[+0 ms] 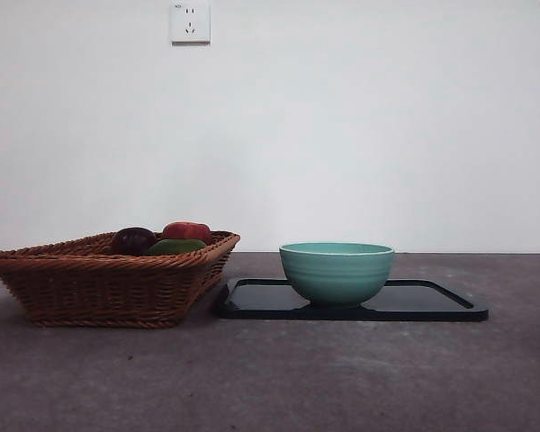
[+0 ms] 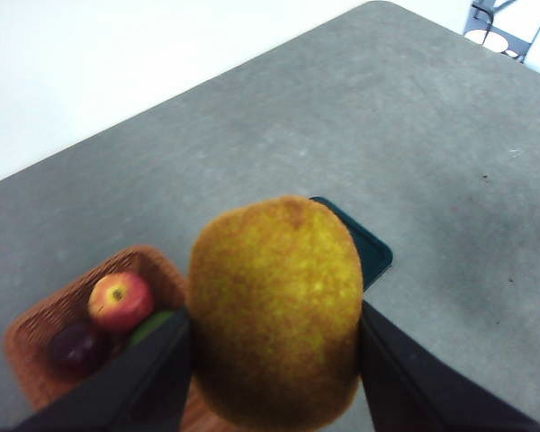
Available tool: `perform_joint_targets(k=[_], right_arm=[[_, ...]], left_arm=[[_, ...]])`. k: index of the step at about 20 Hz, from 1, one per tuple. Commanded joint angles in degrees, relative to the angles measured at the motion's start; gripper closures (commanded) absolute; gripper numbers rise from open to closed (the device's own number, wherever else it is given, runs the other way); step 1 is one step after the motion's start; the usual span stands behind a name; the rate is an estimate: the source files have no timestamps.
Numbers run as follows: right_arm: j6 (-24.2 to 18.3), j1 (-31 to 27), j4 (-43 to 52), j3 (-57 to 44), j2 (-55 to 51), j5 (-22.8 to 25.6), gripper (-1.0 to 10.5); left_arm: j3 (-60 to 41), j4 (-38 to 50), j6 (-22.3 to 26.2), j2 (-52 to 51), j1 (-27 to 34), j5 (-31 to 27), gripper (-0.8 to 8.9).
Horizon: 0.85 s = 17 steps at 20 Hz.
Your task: Pick up the wifruite, put it on the bowl, pick up the plate, put it on desk
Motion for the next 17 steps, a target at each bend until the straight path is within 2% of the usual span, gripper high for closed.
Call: perform_joint_targets(k=[1,10,14,17], right_arm=[[-0.5,0.5,0.7,0.6,0.2,0.0,7.8],[-0.4,0.5,0.7,0.6,0.2,0.0,7.8],[-0.2,0.5,0.7,0.6,0.2,0.0,7.8],[-0.2,0.5,0.7,0.6,0.2,0.0,7.8]], left_arm=[[-4.0,0.4,-1.5,-3.5,1.5,-0.2,6.37],[-30.3,14.3,-3.1,-12.5,7.2,-0.3,6.36],[-42.0,24.8,-5.3,-11.3,8.6,-0.3,6.37],[-48.0,33.5,-7.5,-6.2,9.9,-0.4,6.37]])
